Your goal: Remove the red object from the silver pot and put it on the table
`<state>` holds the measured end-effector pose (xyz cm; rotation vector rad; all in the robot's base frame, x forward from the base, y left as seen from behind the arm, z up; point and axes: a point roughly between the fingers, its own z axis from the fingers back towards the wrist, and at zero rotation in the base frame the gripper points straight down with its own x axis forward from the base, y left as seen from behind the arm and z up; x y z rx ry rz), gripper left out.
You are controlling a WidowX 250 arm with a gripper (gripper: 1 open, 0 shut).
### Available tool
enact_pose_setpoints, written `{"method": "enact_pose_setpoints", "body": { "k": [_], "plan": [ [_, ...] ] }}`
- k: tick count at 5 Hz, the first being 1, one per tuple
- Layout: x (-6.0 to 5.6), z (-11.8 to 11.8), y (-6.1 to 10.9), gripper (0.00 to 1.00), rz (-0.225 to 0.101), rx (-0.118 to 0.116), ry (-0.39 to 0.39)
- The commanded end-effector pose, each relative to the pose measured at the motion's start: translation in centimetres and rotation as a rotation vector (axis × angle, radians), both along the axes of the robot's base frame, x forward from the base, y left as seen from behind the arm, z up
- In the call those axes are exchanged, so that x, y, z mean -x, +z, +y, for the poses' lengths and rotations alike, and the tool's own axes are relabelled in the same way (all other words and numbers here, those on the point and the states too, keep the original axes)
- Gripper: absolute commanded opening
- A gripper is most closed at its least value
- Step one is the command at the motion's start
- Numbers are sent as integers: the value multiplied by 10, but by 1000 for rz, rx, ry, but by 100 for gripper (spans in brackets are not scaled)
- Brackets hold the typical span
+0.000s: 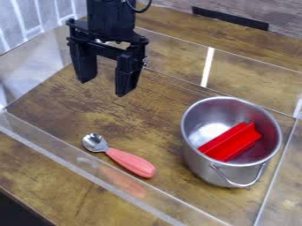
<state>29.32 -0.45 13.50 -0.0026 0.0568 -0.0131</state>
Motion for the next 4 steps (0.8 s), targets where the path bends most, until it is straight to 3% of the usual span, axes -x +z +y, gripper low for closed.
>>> {"method": "enact_pose_setpoints", "body": {
  "k": [1, 2, 4],
  "plan": [
    [8, -5, -7, 100, 21, 4, -42],
    [9, -23, -11, 100, 24, 4, -124],
    [-31, -106, -22, 100, -33, -38, -354]
  ]
}}
